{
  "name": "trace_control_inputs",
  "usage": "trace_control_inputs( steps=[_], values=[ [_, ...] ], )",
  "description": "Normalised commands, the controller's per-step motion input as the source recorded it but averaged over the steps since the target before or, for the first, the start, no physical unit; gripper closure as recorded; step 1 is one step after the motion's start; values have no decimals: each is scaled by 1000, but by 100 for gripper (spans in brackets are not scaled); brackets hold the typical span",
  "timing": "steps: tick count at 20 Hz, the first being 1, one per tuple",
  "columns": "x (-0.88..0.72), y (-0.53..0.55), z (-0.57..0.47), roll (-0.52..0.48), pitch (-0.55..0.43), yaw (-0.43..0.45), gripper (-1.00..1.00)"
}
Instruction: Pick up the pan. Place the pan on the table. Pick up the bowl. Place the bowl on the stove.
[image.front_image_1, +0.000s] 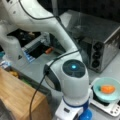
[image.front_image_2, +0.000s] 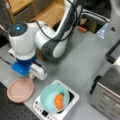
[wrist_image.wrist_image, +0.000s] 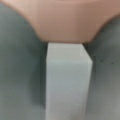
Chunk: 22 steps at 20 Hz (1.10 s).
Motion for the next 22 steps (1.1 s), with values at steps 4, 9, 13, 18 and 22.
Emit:
trace_control_inputs(
  steps=[4, 9, 13, 18, 22],
  values=[
    [-9, 153, 359, -52, 117, -92, -100],
    [14, 196, 375, -52, 137, -92, -100],
    [36, 226, 325, -58, 154, -90, -100],
    [17, 200, 258, -70, 153, -74, -100],
    [-92, 210, 282, -83, 148, -62, -100]
  ],
)
